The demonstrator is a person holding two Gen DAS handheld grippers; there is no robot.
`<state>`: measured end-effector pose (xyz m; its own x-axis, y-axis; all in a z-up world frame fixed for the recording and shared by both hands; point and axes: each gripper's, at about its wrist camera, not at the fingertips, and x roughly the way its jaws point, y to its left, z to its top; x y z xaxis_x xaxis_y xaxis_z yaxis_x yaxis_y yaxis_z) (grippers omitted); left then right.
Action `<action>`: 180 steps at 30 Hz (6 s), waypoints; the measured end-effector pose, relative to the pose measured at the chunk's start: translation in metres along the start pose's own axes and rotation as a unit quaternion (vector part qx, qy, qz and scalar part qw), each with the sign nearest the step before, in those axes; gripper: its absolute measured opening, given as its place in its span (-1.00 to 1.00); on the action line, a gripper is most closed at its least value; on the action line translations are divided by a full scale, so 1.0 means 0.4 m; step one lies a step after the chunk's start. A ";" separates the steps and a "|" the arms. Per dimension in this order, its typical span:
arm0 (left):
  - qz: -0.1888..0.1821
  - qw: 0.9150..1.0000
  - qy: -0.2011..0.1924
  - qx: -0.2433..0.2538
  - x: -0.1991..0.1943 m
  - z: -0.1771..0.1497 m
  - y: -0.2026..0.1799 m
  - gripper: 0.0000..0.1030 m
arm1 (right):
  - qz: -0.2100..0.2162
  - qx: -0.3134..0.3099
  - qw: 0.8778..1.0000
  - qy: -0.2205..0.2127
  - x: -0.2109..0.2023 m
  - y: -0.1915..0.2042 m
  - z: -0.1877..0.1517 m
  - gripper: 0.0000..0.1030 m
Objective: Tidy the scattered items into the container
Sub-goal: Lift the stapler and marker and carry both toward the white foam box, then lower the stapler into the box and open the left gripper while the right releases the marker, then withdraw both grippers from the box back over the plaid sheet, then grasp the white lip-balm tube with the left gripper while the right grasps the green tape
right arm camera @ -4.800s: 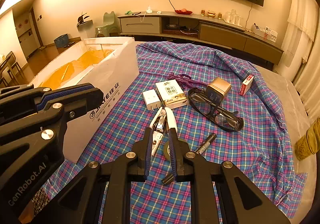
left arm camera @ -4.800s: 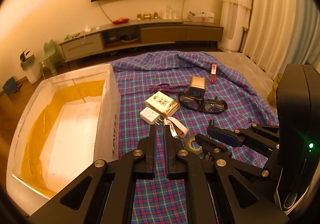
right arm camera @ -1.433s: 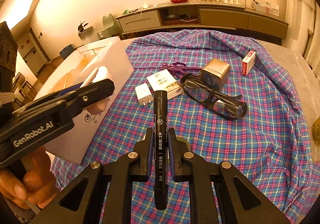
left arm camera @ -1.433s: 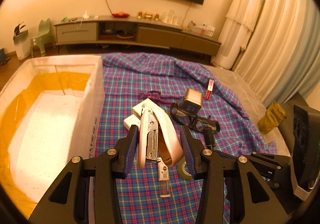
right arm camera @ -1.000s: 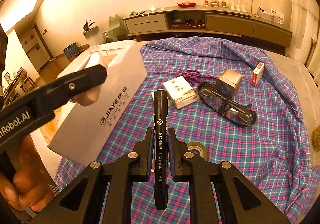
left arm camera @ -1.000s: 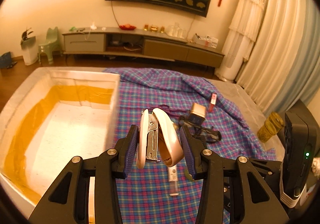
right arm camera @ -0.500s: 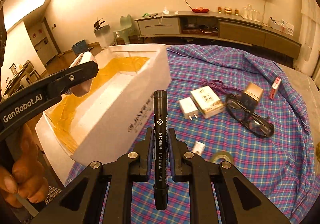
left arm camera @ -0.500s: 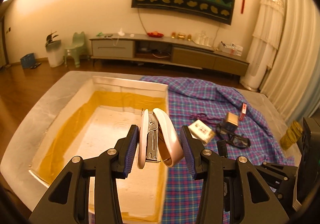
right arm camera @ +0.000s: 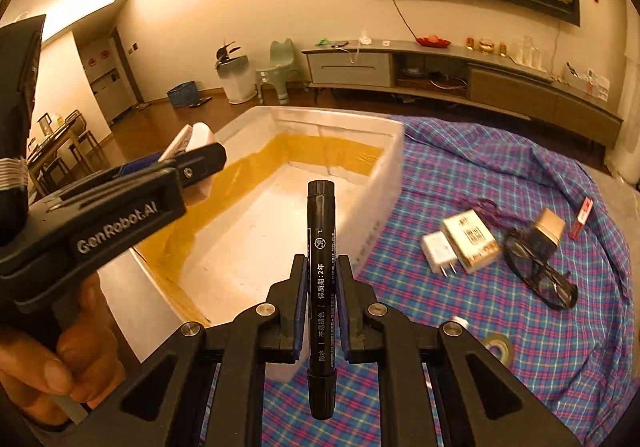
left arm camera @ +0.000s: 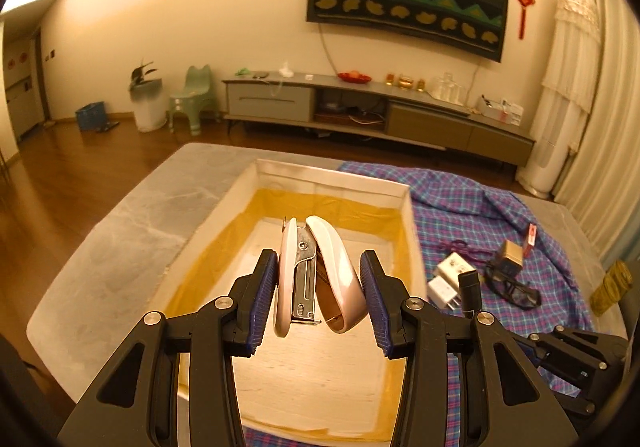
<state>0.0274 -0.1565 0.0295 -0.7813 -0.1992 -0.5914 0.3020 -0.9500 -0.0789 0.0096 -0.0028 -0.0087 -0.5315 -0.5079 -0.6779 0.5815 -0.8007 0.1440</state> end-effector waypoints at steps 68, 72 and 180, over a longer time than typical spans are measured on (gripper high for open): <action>-0.058 0.964 0.179 -0.186 0.458 0.057 0.117 -0.12 | 0.033 -0.009 0.984 0.173 0.456 -0.061 0.254 -0.71; -0.050 0.964 0.184 -0.185 0.472 0.051 0.116 -0.10 | 0.017 -0.025 0.984 0.174 0.469 -0.061 0.260 -0.70; -0.149 0.953 0.189 0.184 0.207 -0.284 -0.471 -0.02 | -0.021 -0.007 0.988 0.152 0.099 -0.452 -0.206 -0.49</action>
<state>-0.0319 0.0333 -0.0958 -0.5292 0.1263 -0.8391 -0.1685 -0.9848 -0.0420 -0.0658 0.1481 -0.1209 -0.3465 -0.3544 -0.8685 0.5725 -0.8134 0.1035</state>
